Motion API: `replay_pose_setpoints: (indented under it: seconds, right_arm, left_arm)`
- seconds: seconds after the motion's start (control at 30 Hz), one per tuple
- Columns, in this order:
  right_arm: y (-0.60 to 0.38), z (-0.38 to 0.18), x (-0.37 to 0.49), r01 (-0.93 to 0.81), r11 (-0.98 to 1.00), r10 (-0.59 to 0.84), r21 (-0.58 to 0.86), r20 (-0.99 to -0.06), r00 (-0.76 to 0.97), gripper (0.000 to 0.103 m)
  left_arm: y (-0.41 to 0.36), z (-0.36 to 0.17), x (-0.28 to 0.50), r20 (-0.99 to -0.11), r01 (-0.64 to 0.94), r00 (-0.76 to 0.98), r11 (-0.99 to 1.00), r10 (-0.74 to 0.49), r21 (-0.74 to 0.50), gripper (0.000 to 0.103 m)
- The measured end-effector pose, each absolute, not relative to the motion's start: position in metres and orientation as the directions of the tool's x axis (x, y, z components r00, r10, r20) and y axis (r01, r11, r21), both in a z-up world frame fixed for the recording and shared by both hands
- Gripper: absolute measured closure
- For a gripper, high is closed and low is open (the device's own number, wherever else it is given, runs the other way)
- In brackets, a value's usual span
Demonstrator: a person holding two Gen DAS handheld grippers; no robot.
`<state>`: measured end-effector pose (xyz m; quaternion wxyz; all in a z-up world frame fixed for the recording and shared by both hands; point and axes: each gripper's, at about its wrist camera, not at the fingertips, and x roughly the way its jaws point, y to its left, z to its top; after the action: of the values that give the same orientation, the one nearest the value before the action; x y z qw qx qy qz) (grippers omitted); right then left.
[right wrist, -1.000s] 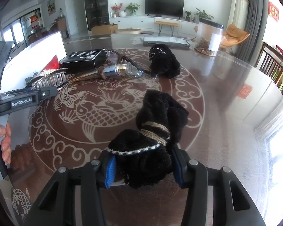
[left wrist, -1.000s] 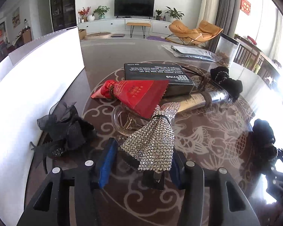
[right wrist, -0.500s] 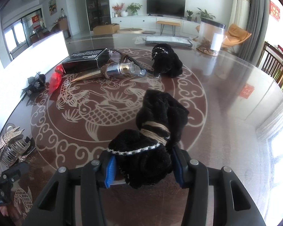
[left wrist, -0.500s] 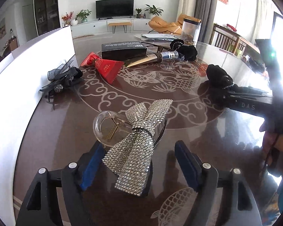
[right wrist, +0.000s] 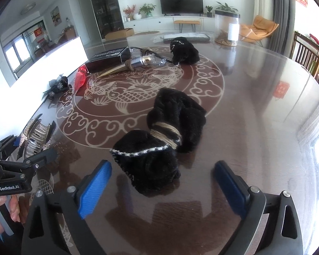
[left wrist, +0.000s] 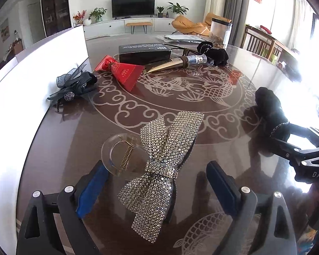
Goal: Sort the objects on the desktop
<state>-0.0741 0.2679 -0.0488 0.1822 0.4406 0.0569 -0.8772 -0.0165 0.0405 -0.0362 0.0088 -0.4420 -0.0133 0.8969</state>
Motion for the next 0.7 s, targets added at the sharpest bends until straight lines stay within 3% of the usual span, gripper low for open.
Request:
replay_pose_setpoints:
  seconds: [0.13,0.2,0.7]
  right_arm:
    - [0.2616,-0.0514,-0.0731,0.382,-0.924,-0.243,0.022,-0.805,-0.542,0.0]
    - [0.2603,-0.0522,-0.0729,0.382,-0.924,-0.232,0.008,-0.808,-0.542,0.0]
    - [0.2583,-0.0535,-0.073,0.385,-0.923,-0.218,-0.01,-0.811,-0.542,0.0]
  left_arm:
    - [0.042,-0.0365,-0.017,-0.797,-0.01,-0.604,-1.0,0.022,-0.02,0.007]
    - [0.0424,-0.037,-0.0177,-0.802,-0.014,-0.596,-1.0,0.027,-0.023,0.0]
    - [0.0466,-0.0388,-0.0181,-0.811,-0.017,-0.586,-1.0,0.005,0.006,0.0]
